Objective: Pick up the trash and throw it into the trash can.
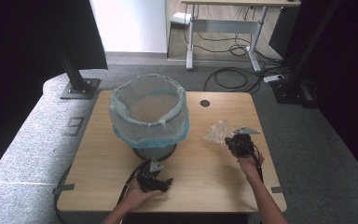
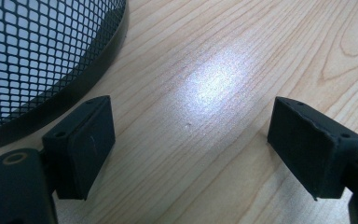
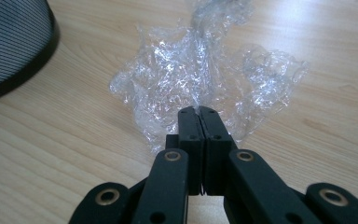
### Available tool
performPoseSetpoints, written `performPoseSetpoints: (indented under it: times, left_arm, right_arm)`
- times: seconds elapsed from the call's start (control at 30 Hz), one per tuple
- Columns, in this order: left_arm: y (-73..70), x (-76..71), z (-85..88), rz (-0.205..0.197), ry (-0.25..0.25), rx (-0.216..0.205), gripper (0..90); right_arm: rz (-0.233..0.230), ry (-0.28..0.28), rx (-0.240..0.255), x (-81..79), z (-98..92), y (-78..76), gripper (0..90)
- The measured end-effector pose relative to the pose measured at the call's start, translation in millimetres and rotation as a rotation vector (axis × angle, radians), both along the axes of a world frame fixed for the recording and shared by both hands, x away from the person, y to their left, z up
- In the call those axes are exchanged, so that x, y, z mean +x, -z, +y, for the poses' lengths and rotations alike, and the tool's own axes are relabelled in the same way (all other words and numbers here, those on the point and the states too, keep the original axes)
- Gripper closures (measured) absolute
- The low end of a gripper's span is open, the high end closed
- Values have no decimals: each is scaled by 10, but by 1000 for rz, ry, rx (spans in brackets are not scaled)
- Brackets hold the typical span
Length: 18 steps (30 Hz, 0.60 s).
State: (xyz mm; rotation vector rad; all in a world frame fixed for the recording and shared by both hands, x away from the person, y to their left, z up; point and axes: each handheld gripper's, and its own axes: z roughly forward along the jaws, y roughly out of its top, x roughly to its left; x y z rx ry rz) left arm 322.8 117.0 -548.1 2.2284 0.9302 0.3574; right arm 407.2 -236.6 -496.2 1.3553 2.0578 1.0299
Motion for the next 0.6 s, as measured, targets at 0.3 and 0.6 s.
performPoseSetpoints:
  times: [0.3, 0.6]
  left_arm:
    - [0, 0, -1, 0, 0, 0, 148]
    - [0, 0, -6, -1, -2, -2, 148]
  right_arm:
    - [-64, -18, 48, -165, -39, -174, 880]
    - [-122, -13, 73, -235, -76, -337, 880]
